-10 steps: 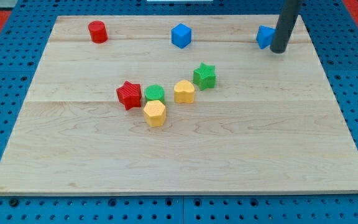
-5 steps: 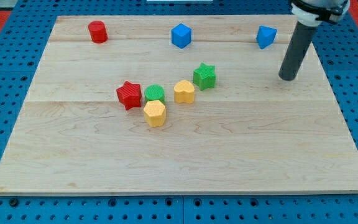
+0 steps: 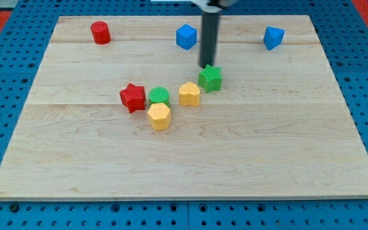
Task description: Push the green star towards center right
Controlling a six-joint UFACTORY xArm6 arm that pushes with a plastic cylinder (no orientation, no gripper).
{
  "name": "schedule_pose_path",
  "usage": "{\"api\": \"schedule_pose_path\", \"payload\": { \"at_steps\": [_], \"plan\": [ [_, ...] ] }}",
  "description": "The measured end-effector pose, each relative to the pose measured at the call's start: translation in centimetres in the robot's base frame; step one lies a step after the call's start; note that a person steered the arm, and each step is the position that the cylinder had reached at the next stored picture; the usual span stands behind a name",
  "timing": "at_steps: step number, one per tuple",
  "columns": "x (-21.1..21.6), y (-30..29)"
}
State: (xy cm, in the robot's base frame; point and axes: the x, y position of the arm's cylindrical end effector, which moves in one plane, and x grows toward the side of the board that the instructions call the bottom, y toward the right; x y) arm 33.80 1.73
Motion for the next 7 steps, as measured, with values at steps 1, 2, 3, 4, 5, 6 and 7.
{"api": "schedule_pose_path", "payload": {
  "at_steps": [1, 2, 3, 4, 5, 6, 7],
  "plan": [
    [0.9, -4.0],
    [1.6, -4.0],
    [2.4, -3.0],
    [3.1, 0.5],
    [4.1, 2.8],
    [5.2, 4.8],
    [5.5, 8.0]
  ]
}}
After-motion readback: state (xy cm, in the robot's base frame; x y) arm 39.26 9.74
